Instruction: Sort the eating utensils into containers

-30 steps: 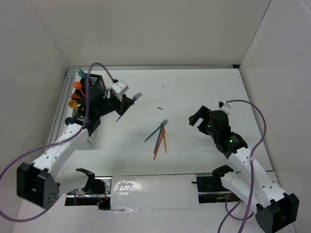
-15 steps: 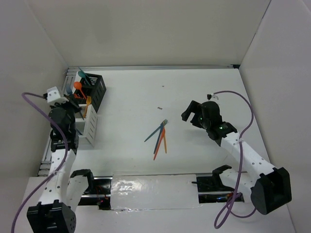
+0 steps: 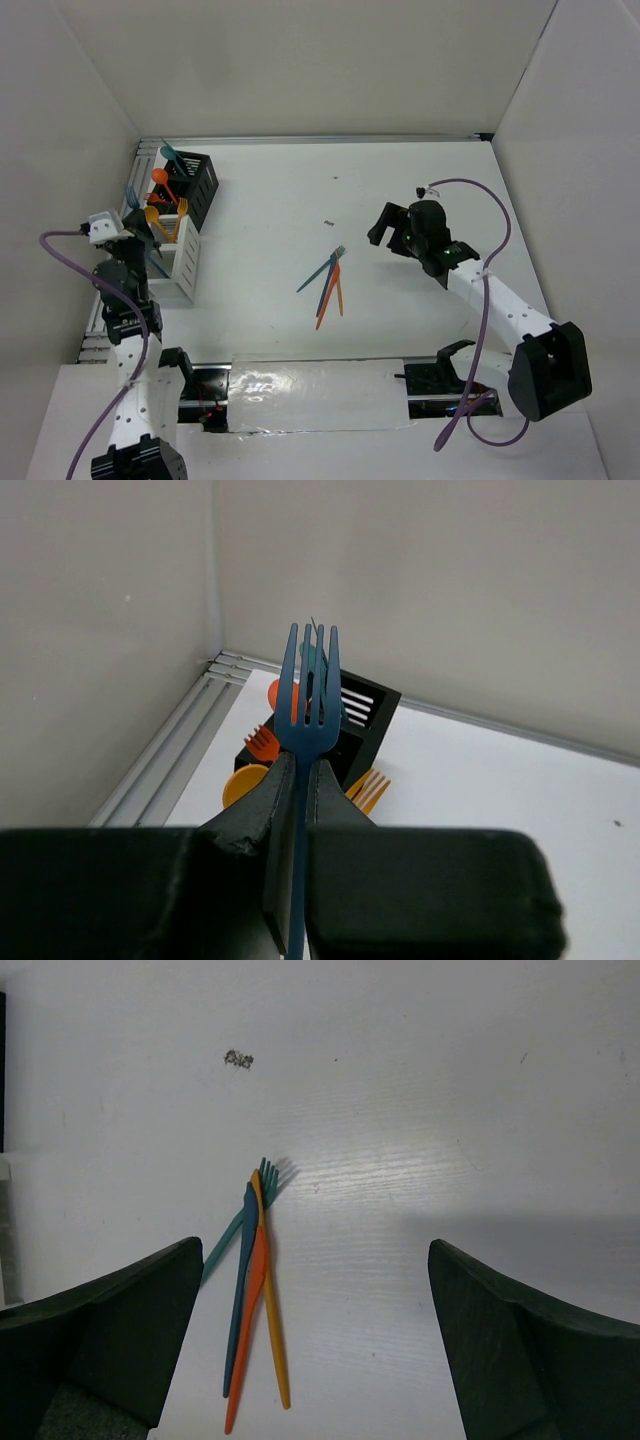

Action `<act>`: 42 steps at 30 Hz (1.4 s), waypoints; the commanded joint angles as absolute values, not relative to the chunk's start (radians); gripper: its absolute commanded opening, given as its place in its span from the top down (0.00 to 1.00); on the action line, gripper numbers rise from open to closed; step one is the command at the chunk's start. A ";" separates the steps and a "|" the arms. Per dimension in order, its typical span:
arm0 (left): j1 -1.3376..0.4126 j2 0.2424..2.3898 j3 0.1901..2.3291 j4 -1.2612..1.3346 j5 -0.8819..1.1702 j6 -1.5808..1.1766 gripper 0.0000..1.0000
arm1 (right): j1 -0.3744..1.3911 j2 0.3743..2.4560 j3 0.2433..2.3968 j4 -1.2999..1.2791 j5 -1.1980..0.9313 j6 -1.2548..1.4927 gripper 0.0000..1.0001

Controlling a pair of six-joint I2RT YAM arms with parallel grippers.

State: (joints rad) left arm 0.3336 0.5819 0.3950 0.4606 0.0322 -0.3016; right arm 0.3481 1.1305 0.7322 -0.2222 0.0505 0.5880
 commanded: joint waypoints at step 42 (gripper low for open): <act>0.333 0.658 0.878 0.029 0.909 0.057 0.00 | 0.313 1.098 0.769 -0.183 -0.002 0.598 0.00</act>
